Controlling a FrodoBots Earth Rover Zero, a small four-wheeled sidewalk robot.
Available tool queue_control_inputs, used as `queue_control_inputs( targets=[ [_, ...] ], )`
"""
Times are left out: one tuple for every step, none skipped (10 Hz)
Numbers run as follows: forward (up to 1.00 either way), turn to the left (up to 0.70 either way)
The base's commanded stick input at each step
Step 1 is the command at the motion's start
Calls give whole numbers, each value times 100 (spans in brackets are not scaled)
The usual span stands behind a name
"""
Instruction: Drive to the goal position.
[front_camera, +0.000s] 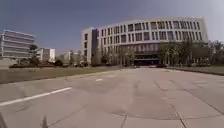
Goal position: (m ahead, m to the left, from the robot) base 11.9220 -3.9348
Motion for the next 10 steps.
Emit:
queue_control_inputs(
  targets=[
    [70, 0],
    [70, 0],
    [70, 0],
    [70, 0],
    [70, 0],
    [70, 0],
    [70, 0],
    [70, 0],
    [70, 0],
    [70, 0]
  ],
)
